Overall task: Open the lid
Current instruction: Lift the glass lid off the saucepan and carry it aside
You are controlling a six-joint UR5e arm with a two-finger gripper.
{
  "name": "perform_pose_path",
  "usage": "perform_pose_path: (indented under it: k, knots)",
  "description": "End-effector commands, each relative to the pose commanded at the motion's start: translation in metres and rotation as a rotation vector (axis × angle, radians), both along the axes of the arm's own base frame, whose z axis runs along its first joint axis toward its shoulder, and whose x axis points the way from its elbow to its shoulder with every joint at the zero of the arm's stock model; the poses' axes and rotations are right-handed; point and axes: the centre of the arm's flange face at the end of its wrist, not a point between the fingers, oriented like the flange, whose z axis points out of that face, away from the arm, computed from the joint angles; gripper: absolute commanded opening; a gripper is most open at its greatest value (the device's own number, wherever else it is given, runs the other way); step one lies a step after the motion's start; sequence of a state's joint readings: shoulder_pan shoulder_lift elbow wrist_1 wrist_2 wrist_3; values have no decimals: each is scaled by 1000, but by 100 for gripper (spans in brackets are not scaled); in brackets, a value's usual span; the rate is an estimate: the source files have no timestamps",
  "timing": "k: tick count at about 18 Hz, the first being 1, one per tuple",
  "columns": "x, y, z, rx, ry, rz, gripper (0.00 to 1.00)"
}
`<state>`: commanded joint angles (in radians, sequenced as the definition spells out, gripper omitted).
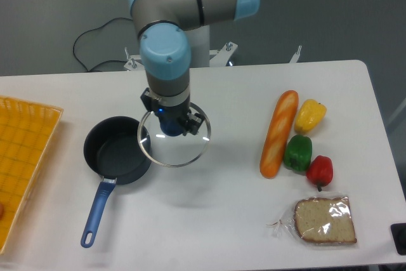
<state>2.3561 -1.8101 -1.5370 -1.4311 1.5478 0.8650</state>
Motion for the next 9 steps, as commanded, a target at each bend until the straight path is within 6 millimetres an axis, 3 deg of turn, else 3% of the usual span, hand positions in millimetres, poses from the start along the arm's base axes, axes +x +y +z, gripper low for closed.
perform_pose_path:
  k: [9]
  knots:
    - [-25, -15, 6, 8, 1, -15, 44]
